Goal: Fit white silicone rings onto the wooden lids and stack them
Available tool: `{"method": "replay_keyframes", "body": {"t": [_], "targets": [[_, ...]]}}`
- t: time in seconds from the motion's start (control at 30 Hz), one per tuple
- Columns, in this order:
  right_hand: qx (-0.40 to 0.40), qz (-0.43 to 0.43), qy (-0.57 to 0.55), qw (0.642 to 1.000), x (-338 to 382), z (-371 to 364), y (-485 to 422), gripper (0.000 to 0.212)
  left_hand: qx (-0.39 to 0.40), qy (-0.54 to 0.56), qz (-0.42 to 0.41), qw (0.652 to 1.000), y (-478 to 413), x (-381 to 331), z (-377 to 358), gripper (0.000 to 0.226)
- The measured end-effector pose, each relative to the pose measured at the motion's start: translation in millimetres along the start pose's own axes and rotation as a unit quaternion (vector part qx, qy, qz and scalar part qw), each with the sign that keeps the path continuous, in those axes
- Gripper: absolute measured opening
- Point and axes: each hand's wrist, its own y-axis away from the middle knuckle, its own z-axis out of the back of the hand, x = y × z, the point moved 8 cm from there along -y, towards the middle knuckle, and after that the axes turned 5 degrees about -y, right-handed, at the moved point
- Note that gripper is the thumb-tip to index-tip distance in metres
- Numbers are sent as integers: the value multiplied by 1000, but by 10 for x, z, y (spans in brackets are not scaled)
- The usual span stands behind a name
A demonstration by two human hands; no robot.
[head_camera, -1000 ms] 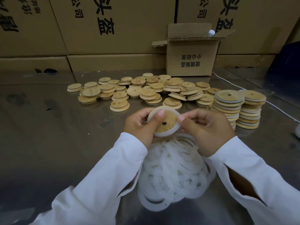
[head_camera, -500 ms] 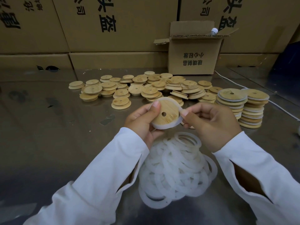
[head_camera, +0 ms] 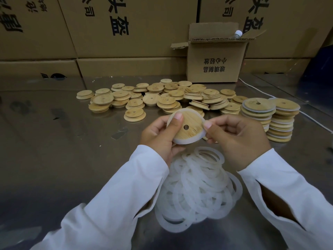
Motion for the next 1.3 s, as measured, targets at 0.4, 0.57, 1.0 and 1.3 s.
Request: {"method": "replay_keyframes", "body": {"t": [0.4,0.57,1.0,1.3], "targets": [[-87,22,56,994,9,-34,120,9,-3,31,-76,997,62,-111,-29,33],[-123,64,101,985,65,100,76,17,0,-57,-97,994,53,-140,-1,22],[-3,10,132,991,-36,25,-24,16,17,-3,-39,999,-27,-32,61,13],[-35,58,81,994,67,108,-25,18,110,-23,-25,993,-3,-2,-73,29]]}}
